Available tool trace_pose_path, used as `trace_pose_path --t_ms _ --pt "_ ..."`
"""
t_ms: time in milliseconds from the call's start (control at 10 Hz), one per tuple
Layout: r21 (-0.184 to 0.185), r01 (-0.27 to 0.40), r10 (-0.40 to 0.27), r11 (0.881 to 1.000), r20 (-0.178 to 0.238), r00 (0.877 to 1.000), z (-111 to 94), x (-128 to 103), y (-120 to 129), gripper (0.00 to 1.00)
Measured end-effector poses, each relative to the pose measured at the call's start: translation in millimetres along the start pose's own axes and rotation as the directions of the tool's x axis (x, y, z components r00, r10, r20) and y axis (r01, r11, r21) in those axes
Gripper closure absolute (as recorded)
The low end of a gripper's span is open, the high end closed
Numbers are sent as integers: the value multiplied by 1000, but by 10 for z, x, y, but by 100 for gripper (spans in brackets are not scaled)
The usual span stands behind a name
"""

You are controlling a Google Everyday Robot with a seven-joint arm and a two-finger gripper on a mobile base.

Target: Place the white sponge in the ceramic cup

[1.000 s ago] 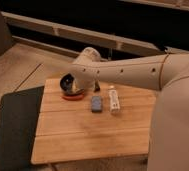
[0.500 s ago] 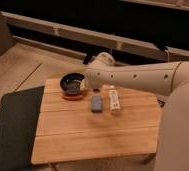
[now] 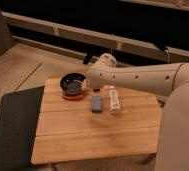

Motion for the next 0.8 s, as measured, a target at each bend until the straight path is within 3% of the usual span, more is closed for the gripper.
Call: trace_pose_path --t_ms 200,400,600,800 --pt "63 -36 41 997 -88 995 246 325 -230 35" --pt "112 -69 84 991 -132 988 382 491 -459 35" --pt "133 -78 96 988 -137 986 497 477 -562 35" --pt "104 -73 84 992 -107 991 583 323 -530 35"
